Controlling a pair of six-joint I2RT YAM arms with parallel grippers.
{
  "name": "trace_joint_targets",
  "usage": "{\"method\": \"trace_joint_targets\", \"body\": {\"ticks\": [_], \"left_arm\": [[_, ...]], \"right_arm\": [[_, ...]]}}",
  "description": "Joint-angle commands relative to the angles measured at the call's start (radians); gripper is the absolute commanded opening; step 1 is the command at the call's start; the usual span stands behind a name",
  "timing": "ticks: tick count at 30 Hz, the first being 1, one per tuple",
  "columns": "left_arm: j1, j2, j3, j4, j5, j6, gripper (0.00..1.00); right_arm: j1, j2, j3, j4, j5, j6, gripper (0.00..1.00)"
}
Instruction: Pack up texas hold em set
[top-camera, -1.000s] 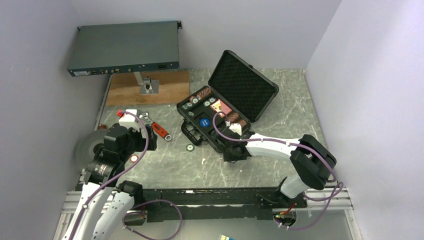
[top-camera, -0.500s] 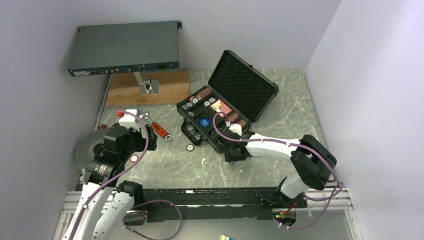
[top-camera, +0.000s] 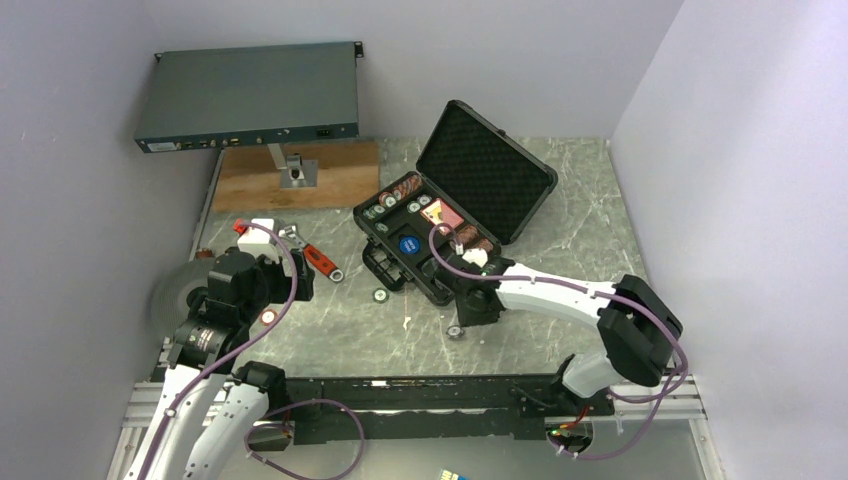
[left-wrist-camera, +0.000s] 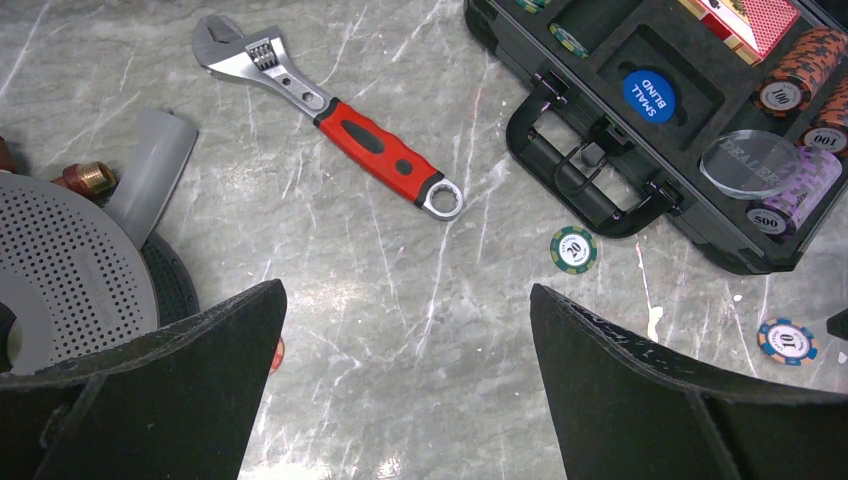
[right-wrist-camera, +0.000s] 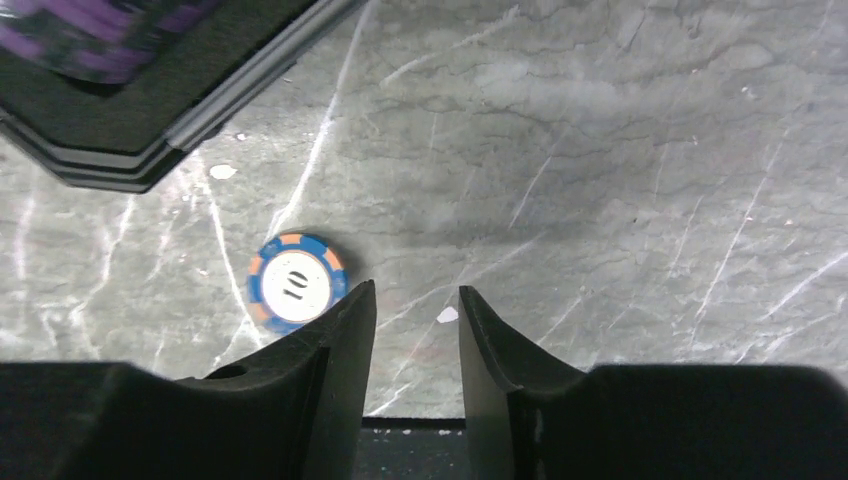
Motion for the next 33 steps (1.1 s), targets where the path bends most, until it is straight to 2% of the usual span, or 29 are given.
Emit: {"method": "trace_joint_targets", "body": {"ticks": [1,5,8,10,12,15,17,24,30,33], "left_arm": [[0.005,-0.004,0.008,0.026,-0.008,0.004,0.99],[0.005,-0.004,0.008,0.026,-0.008,0.003,0.99],[0.005,-0.004,0.008,0.026,-0.008,0.003,0.99],[0.005,-0.006,0.008,0.026,-0.009,0.003,0.99],[0.005,-0.005,0.008,0.026,-0.008,0.004,0.99],[0.005,-0.004,0.008,0.026,-0.009,0.004,0.99],[0.005,-0.003,0.008,0.026,-0.006,0.004,0.99],[0.005,-0.004,0.008,0.026,-0.01,0.003,0.99],[0.005,-0.003,0.008,0.026,-0.01,0.005,0.99],[0.005,-0.005,0.008,0.027,-0.008,0.006,0.99]], "right_arm": [[0.003,-0.044,0.073,-0.065,0.033,0.0,0.31],[0.003,-0.056,0.111,-0.087,0.044,-0.01,0.31],[0.003,-0.056,0.116,-0.067,0.025,-0.026,0.35],[0.003,-0.063,0.095,-0.024,-0.013,-0.032,0.43],[0.009,-0.059,0.076,0.016,-0.055,-0.032,0.57],[0.039,-0.024,0.07,0.05,-0.085,-0.019,0.74],[0.061,0.001,0.071,0.075,-0.092,-0.01,0.78],[0.086,0.087,0.05,0.158,-0.123,-0.003,0.77],[0.11,0.166,0.042,0.157,-0.12,0.005,0.73],[0.115,0.201,0.021,0.165,-0.127,0.011,0.65]]}}
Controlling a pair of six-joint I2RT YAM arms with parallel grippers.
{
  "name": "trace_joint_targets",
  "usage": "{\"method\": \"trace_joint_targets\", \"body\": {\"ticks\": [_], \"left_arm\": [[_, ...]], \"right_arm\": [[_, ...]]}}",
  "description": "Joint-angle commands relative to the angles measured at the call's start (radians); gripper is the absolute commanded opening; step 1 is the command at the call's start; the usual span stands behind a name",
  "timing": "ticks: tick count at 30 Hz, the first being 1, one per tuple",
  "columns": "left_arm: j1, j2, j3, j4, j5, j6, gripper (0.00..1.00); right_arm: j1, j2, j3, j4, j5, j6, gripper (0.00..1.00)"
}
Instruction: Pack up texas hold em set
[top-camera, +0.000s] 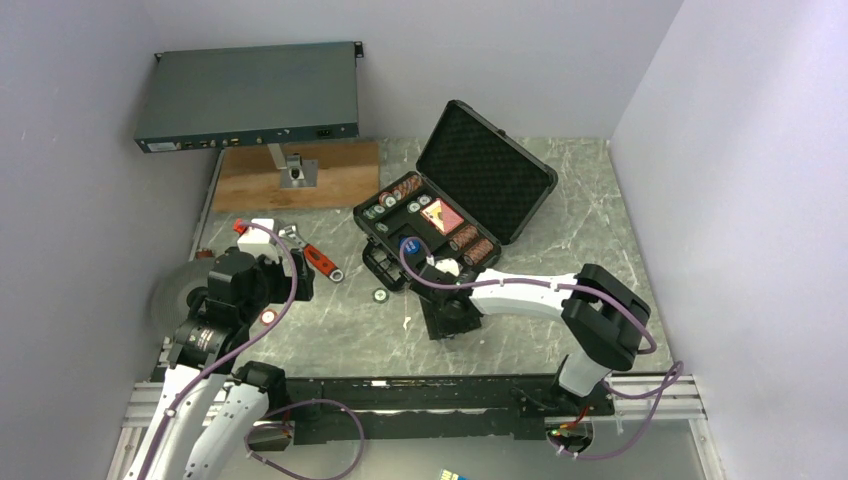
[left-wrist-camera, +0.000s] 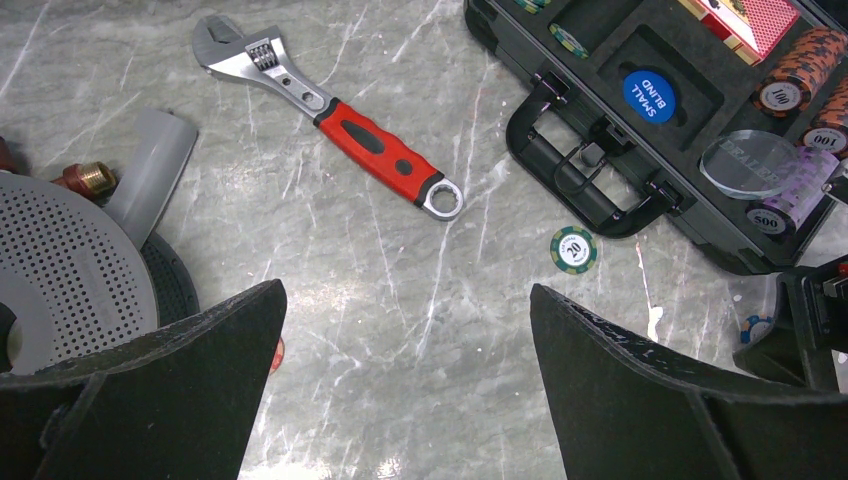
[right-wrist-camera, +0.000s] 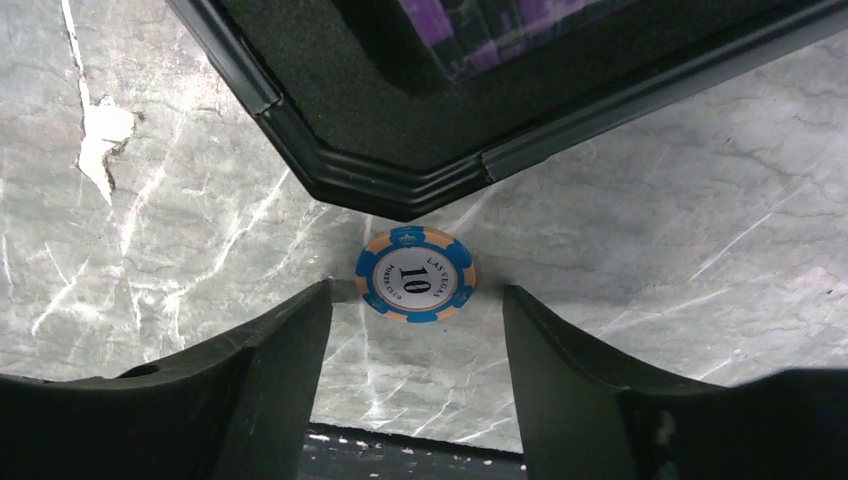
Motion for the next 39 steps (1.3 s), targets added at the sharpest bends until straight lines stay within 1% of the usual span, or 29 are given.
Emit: {"method": "trace_joint_targets", "body": {"ticks": [1,5,9,13,14,26,37,39], "left_arm": [[0.006,-0.005,0.008,0.027,-0.008,0.005,0.99],[0.005,0.001,0.008,0.027,-0.005,0.007,0.99],[0.005,-0.001,0.007,0.027,-0.004,0.006,0.99],[0.005,-0.004,0.008,0.026,-0.006,0.006,0.99],[0.005,-0.003,0.007,0.026,-0.007,0.006,0.99],[0.005,-0.007,0.008,0.026,-0.009,0.006,0.99],[0.005,-0.013,0.008,0.026,-0.009,0.004,0.99],[0.005,-0.014,0.008,0.026,-0.009,0.005,0.99]], "right_arm": [[0.013,0.062,-0.045,0.039,-0.026,0.026,0.61],[0.018,0.088,-0.078,0.062,-0.04,0.031,0.45],[0.02,0.131,-0.09,0.085,-0.04,0.019,0.38],[0.02,0.161,-0.083,0.092,-0.028,0.005,0.26],[0.02,0.159,-0.081,0.087,-0.024,0.002,0.24],[0.02,0.014,0.027,-0.08,0.046,-0.015,0.24],[0.02,-0.041,0.089,-0.155,0.071,-0.015,0.24],[0.02,-0.043,0.097,-0.164,0.074,-0.015,0.27]]}}
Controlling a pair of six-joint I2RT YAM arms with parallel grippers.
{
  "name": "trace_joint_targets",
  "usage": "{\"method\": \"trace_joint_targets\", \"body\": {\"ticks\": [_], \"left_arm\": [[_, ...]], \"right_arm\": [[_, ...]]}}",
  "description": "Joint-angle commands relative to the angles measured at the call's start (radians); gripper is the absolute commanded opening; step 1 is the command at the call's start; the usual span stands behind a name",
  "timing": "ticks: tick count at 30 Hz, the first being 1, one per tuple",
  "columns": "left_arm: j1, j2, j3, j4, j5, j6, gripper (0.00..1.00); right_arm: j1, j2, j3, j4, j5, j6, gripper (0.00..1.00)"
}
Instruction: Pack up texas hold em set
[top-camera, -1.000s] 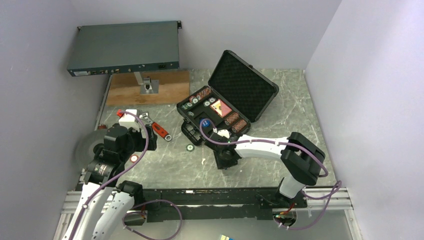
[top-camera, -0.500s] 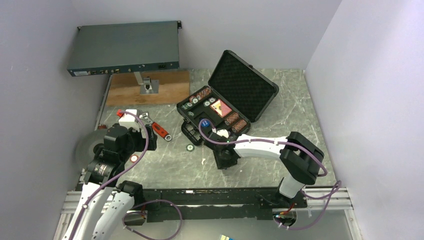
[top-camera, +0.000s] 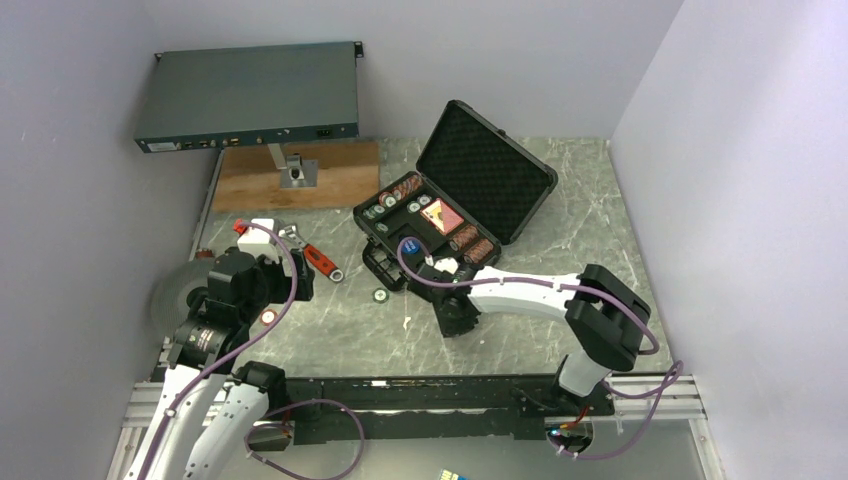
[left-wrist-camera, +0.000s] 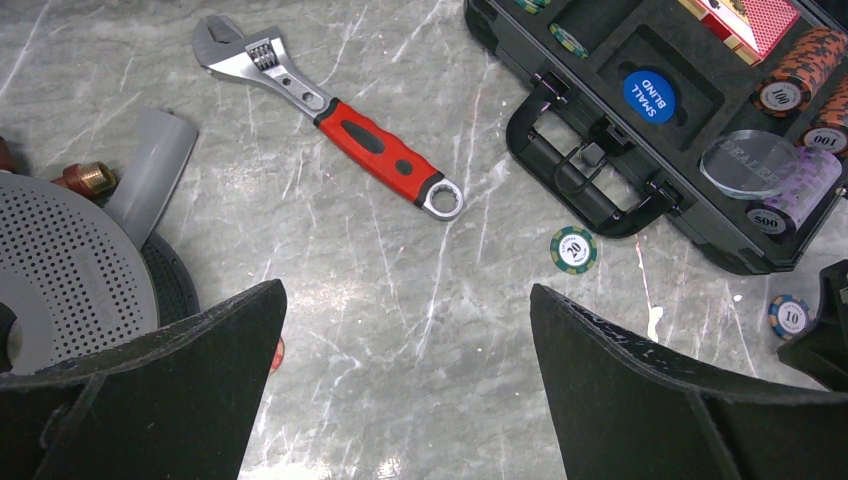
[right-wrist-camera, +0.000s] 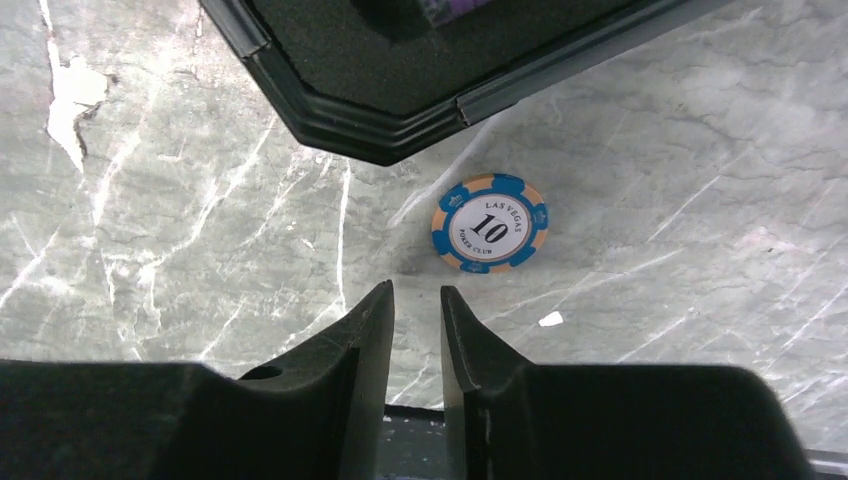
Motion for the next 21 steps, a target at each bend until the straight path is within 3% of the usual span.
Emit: {"method": "trace_joint_targets", "body": {"ticks": [1,6,16,21], "left_arm": [[0.005,-0.014,0.008,0.026,-0.008,0.005,0.99],[0.005,-0.015,0.008,0.026,-0.01,0.004,0.99],[0.005,-0.01,0.008,0.024,-0.01,0.004,0.99],[0.005,-0.008,0.008,0.024,-0.011,0.003,0.99]], "right_arm": [[0.004,-0.046,0.05,-0.051,0.032,0.003,0.31],[-0.004,-0.079,0.024,-0.034,0.057,0.015,0.69],[-0.098,-0.078,-0.132,0.144,0.018,0.003,0.7],[-0.099,-0.04,-0.169,0.217,-0.029,0.0,0.62]]}}
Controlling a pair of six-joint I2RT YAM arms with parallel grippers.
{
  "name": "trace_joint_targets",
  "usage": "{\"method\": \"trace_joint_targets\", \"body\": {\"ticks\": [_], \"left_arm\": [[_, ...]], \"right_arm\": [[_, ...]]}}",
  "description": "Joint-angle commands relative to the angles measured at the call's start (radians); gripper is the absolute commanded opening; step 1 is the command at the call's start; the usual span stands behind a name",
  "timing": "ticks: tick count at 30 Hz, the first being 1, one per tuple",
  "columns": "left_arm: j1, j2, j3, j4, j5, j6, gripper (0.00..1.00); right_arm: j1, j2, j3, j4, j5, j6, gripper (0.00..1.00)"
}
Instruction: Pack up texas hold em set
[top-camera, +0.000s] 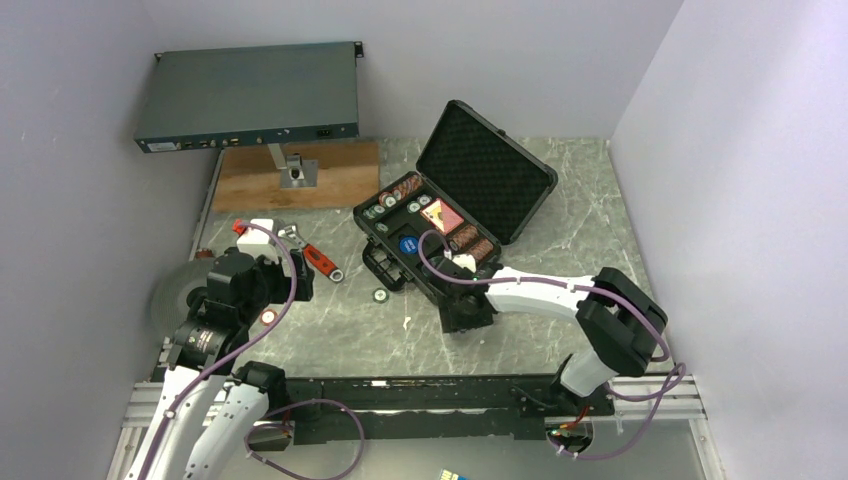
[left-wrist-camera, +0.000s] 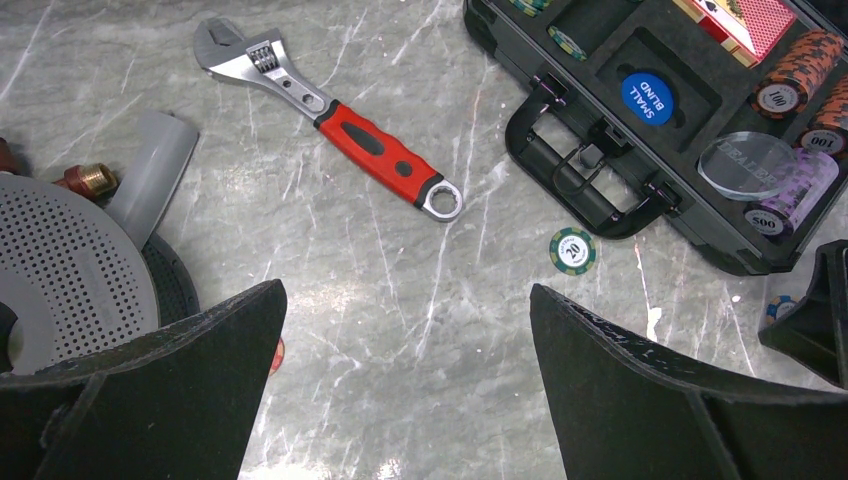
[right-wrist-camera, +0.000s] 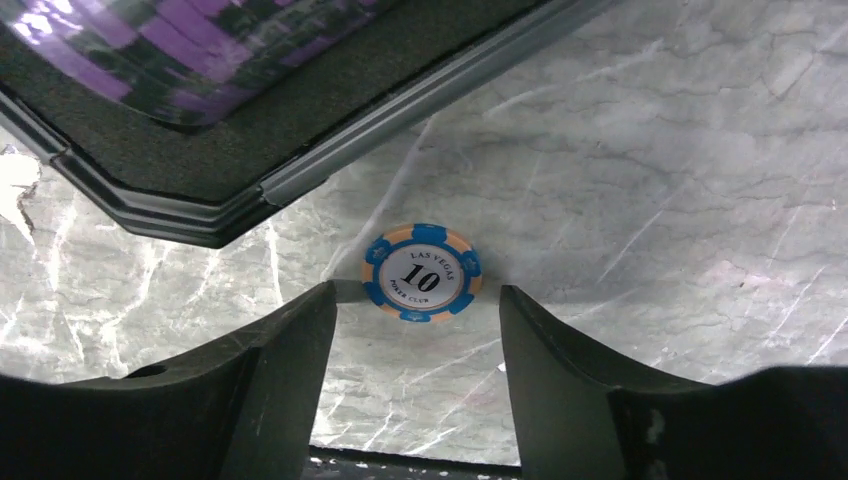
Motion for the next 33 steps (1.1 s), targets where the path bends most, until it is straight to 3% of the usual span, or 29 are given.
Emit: {"method": "trace_joint_targets", "body": {"ticks": [1,9,17,27,33], "left_arm": [[0.005,0.0,0.007,0.024,-0.012,0.003,0.99],[0.005,0.001,0.007,0.025,-0.008,0.003,0.99],[0.005,0.003,0.008,0.026,-0.007,0.004,0.99],[0.005,0.001,0.008,0.027,-0.005,0.005,0.99],[0.005,-0.003,0.008,0.027,-0.008,0.006,0.99]], "right_arm": [[0.002,0.04,-0.05,0.109,-0.039,0.001,0.58],[0.0,0.062,-0.124,0.174,-0.096,0.012,0.41],[0.0,0.095,-0.119,0.166,-0.081,-0.013,0.16],[0.018,-0.047,0.098,-0.071,0.0,-0.04,0.14],[0.023,-0.085,0.144,-0.141,0.019,-0.034,0.14]]}}
